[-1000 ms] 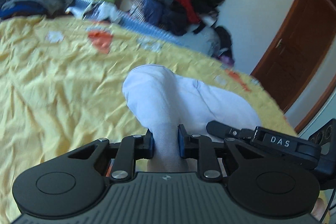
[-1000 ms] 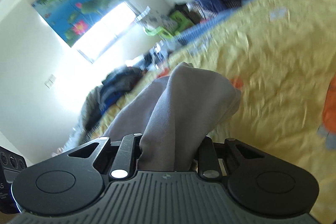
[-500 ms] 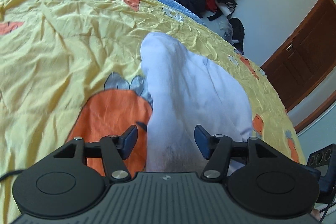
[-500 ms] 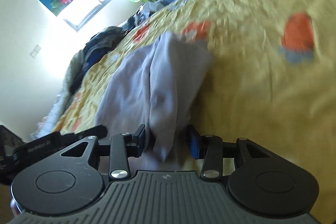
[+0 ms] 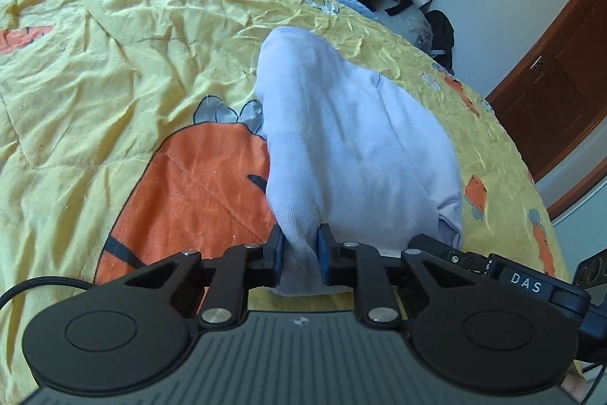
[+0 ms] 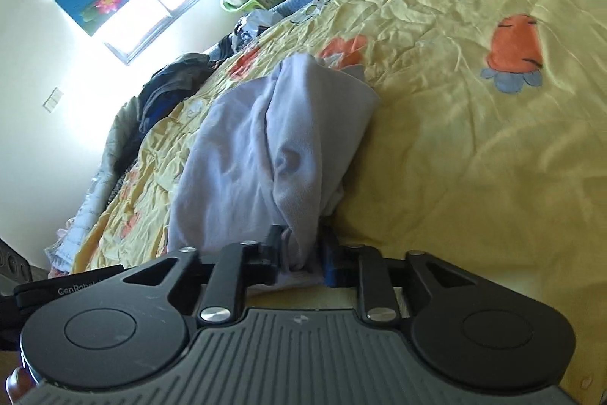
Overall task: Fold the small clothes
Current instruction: 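Open both grippers and release the lavender shirt bundle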
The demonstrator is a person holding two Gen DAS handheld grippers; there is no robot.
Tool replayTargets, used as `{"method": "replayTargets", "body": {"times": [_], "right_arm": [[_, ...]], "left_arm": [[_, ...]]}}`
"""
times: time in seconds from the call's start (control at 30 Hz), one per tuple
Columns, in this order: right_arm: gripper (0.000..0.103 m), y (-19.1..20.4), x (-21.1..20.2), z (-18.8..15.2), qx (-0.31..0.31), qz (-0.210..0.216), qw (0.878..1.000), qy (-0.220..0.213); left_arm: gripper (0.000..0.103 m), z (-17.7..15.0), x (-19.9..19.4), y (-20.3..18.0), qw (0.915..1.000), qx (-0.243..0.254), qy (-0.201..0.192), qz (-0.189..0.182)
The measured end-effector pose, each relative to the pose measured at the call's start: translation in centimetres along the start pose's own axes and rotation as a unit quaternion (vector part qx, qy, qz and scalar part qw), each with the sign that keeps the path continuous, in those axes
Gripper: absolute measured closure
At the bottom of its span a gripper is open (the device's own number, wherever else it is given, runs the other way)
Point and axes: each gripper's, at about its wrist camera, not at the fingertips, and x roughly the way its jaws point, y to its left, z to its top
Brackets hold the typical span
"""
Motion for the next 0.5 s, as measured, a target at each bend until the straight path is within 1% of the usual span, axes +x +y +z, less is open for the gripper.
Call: {"method": "replayTargets", "body": {"times": [0.03,0.1,0.13,0.17,0.2,0.23,0.5], "right_arm": [[0.072,0.4,-0.3,-0.2,-0.011,-0.008,1.000,-0.007],[0.067,1.6,-1.0,-0.7,-0.047,-0.033,0.998,-0.020],[0.066,2.0,-1.4,-0.9,-0.062,-0.043,0.997,-0.025],[0.065,2.4,-1.6,-1.2,-0.074,-0.050,0.996,-0.029],[0.061,2.7,-1.8,-1.4,-0.084,-0.055,0.994,-0.032],[0.060,2.9,-1.9,-1.7,-0.090,-0.060,0.994,-0.032],[0.055,2.8,-2.3,-2.7,-0.096,-0.080,0.992,-0.035]], "left_arm": [[0.084,-0.1,-0.3,-0.2,0.9999,0.008,-0.008,0.007],[0.084,-0.4,-0.6,-0.8,0.9993,0.025,-0.016,0.021],[0.084,-0.4,-0.8,-1.0,0.9990,0.032,-0.019,0.027],[0.084,-0.5,-0.8,-1.2,0.9987,0.036,-0.020,0.031],[0.084,-0.6,-0.9,-1.4,0.9984,0.039,-0.022,0.034],[0.084,-0.7,-0.9,-1.5,0.9982,0.041,-0.023,0.038],[0.084,-1.7,-1.5,-2.4,0.9947,0.069,-0.034,0.069]]}}
